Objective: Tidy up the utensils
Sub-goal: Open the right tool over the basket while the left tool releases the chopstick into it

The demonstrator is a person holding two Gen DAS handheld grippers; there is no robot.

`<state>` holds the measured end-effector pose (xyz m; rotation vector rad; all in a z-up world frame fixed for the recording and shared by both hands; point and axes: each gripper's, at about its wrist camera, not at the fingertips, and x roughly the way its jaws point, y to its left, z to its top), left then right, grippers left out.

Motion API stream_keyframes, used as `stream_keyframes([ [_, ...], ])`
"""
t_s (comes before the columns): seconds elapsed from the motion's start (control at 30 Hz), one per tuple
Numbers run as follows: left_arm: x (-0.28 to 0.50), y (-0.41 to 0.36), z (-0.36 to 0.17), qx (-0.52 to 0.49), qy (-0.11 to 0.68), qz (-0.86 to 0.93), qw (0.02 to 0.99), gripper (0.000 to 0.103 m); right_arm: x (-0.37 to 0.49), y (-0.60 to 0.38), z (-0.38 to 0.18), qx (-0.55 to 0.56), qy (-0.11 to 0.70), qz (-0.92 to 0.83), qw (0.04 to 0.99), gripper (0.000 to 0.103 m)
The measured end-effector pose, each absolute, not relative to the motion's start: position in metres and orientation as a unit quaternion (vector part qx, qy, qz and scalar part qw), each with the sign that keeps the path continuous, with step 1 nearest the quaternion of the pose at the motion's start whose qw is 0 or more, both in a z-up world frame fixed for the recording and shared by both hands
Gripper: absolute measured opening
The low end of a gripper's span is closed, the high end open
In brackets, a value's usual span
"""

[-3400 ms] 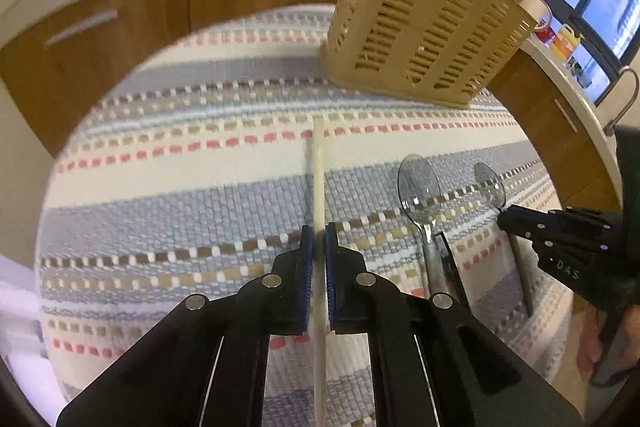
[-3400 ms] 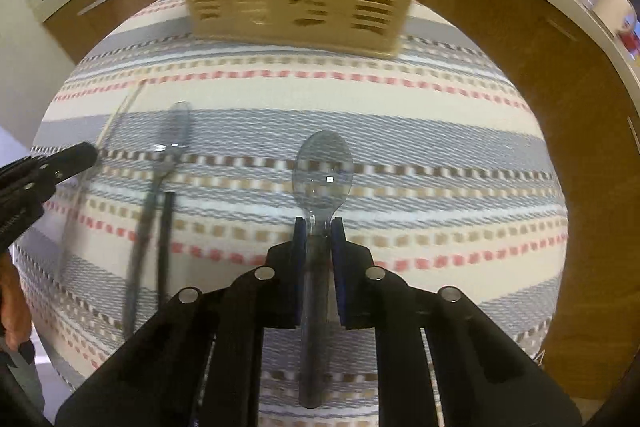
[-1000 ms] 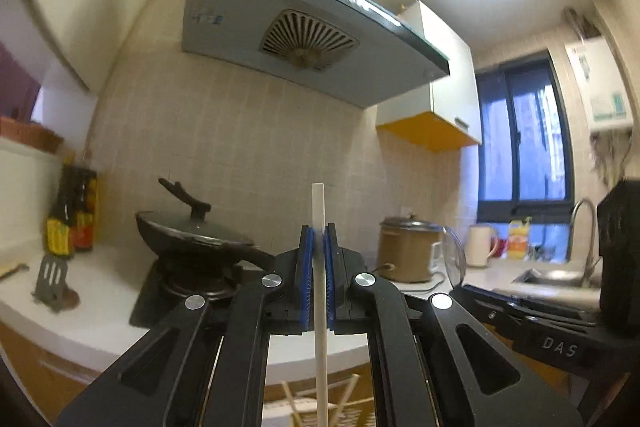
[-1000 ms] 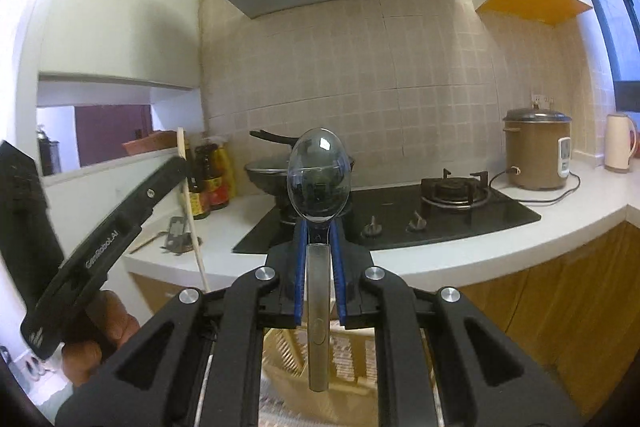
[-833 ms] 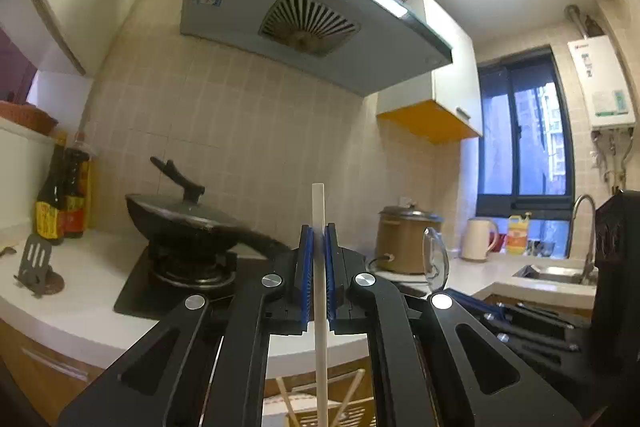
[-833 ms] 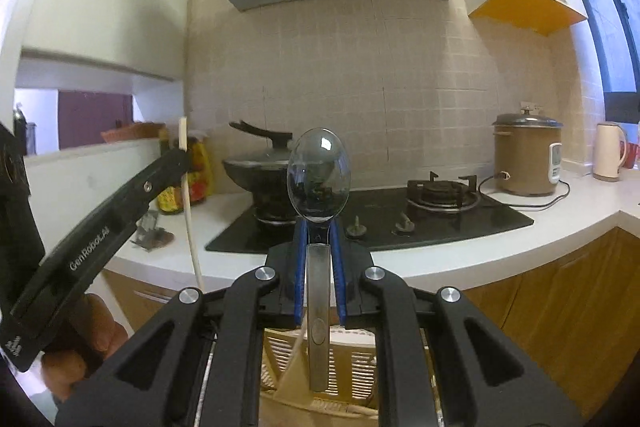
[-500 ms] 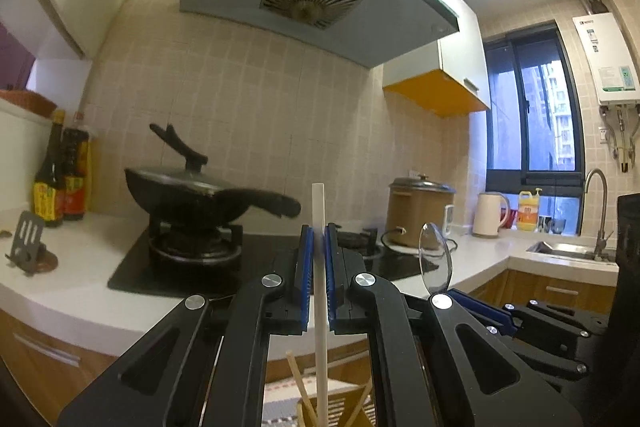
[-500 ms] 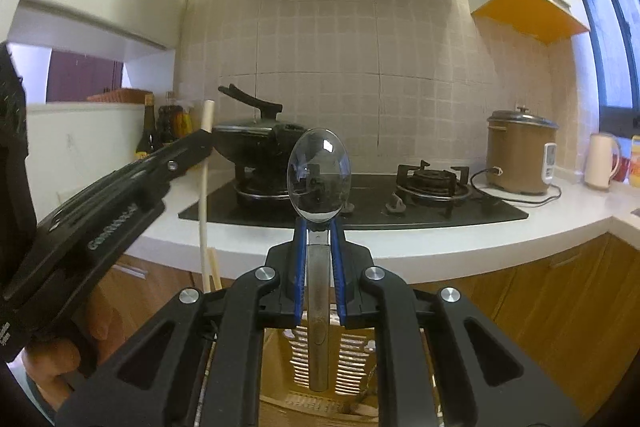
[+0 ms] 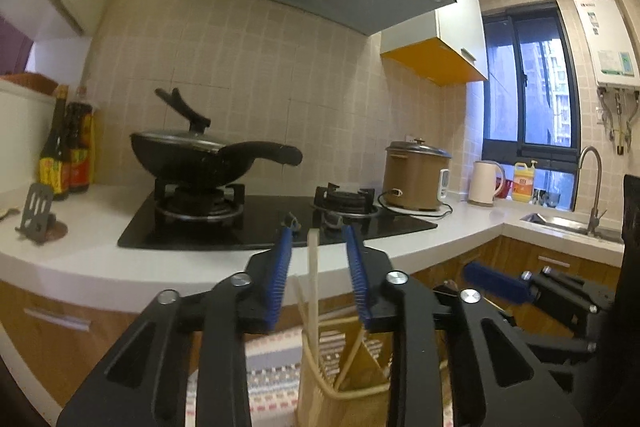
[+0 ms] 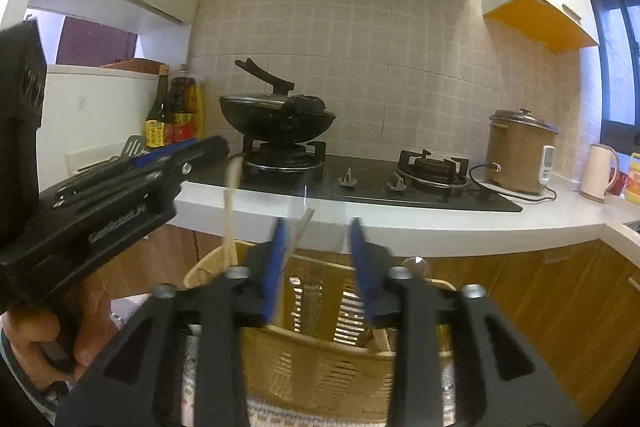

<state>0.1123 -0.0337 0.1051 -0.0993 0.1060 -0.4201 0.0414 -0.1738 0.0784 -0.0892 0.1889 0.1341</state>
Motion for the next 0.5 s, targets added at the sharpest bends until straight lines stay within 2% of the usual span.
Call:
stream_keyframes([
  [0.17, 0.088, -0.015, 0.112, -0.051, 0.065, -0.206, 0.975, 0.033, 0.011, -0.174, 0.095, -0.054, 0.092, 0.063, 0.992, 0.043],
  [0.27, 0.072, -0.008, 0.113, -0.044, 0.079, -0.205, 0.974, 0.04, -0.01, -0.175, 0.101, -0.06, 0.099, 0.064, 0.991, 0.043],
  [0.37, 0.055, -0.002, 0.106, -0.037, 0.114, -0.218, 0.968, 0.043, -0.028, -0.179, 0.099, -0.053, 0.129, 0.072, 0.988, 0.043],
  [0.5, 0.041, -0.001, 0.079, -0.023, 0.209, -0.248, 0.946, 0.043, -0.045, -0.187, 0.083, -0.032, 0.19, 0.086, 0.978, 0.043],
])
